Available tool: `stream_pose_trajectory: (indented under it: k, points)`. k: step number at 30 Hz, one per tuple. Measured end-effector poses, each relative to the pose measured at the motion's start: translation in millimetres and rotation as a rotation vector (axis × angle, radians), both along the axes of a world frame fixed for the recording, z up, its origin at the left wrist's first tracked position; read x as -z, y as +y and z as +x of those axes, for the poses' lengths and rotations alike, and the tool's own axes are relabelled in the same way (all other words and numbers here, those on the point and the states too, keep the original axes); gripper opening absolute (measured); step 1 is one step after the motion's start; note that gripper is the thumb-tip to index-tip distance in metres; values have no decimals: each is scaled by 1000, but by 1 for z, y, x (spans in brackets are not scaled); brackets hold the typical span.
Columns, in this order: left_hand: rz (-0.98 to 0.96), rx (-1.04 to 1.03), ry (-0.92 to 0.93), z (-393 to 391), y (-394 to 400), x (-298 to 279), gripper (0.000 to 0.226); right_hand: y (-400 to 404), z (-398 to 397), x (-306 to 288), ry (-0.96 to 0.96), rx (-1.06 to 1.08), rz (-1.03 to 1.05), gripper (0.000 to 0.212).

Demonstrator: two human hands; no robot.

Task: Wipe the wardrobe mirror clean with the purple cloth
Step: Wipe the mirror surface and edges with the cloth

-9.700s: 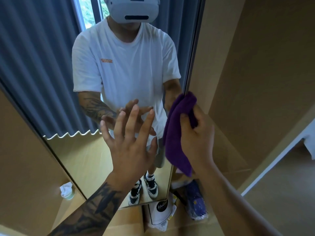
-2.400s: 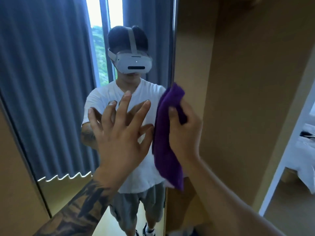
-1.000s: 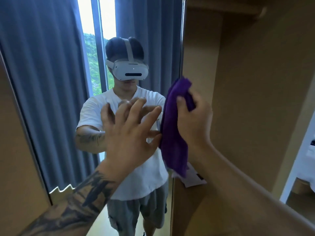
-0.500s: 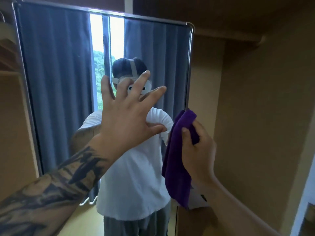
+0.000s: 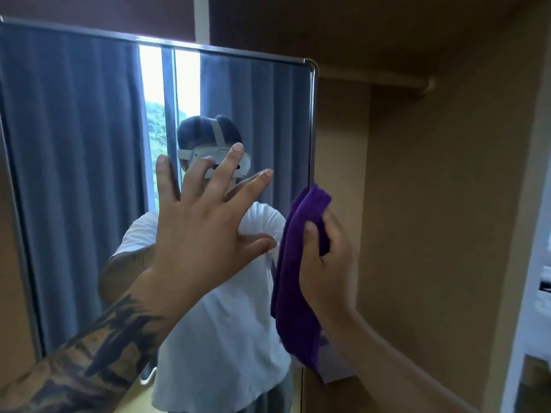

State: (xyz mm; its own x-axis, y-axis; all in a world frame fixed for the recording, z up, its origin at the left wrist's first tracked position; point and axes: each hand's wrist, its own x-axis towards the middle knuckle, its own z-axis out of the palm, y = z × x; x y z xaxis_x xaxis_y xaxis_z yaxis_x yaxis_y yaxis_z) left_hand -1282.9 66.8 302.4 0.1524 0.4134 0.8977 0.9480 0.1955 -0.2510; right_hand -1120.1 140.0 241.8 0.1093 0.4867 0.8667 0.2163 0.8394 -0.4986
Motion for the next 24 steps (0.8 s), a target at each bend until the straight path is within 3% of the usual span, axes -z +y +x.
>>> stream_pose_trajectory:
  k: [8,10,16,21,24]
  points:
    - [49,15,17,1,3,-2,100,18,-7,-138,33,16,74,26]
    - [67,14,31,0,5,-2,99,16,-6,-135,33,-16,94,23]
    - [55,17,14,2,3,-2,99,22,-7,-40,37,-10,18,21]
    - [57,9,30,1,5,-1,98,21,-7,-94,62,-51,16,15]
    - [66,10,42,-1,6,0,95,24,-7,-124,62,-57,47,25]
